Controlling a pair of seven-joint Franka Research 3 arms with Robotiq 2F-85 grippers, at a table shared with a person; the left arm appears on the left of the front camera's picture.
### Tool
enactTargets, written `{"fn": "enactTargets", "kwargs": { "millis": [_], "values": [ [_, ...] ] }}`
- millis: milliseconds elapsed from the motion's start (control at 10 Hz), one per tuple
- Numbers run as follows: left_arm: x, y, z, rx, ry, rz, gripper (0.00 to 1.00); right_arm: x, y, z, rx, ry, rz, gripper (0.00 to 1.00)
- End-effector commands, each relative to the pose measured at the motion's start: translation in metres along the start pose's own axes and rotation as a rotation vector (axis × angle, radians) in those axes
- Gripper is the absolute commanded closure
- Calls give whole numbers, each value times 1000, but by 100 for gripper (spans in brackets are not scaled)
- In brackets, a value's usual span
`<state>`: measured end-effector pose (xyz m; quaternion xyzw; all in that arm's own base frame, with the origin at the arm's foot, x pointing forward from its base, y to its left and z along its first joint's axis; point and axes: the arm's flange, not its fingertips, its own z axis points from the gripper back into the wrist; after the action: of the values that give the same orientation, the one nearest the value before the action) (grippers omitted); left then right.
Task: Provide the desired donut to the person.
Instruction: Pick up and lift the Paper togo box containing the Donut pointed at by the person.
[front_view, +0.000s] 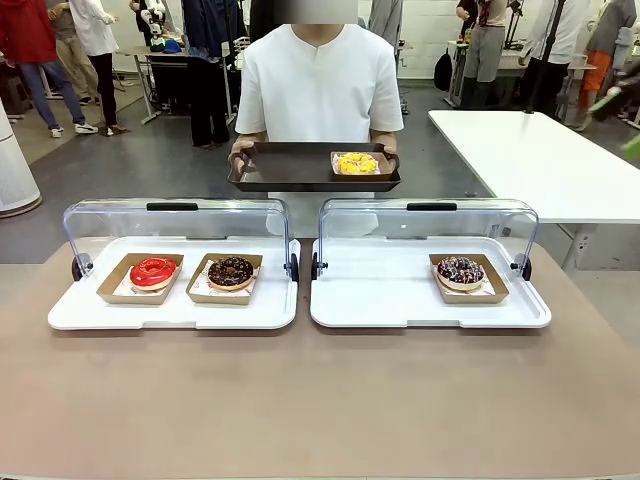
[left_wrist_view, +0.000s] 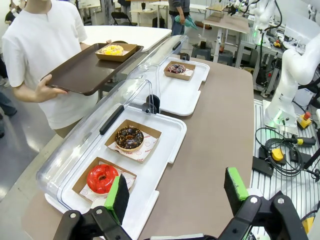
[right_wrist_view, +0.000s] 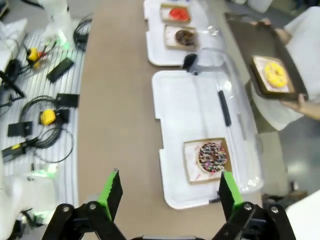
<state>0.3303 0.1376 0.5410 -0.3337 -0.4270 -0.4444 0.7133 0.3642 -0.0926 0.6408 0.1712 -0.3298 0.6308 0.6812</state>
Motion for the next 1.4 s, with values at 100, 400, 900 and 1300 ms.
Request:
{"fn": "enactTargets", "kwargs": {
  "millis": [100,400,900,1300],
  "values": [
    [0,0,2,-4,-22,-19,0,-94,5,-8,-84,-183,-20,0],
    [0,0,2,-4,-22,-19,0,-142,22,-27,-36,-239,-119,0],
    [0,0,2,-4,-22,-19,0,-150,23,-28,-32,-220,-122,0],
    [0,0,2,-4,-22,-19,0,-167,17,-37,0,-373,-190,0]
  ]
}}
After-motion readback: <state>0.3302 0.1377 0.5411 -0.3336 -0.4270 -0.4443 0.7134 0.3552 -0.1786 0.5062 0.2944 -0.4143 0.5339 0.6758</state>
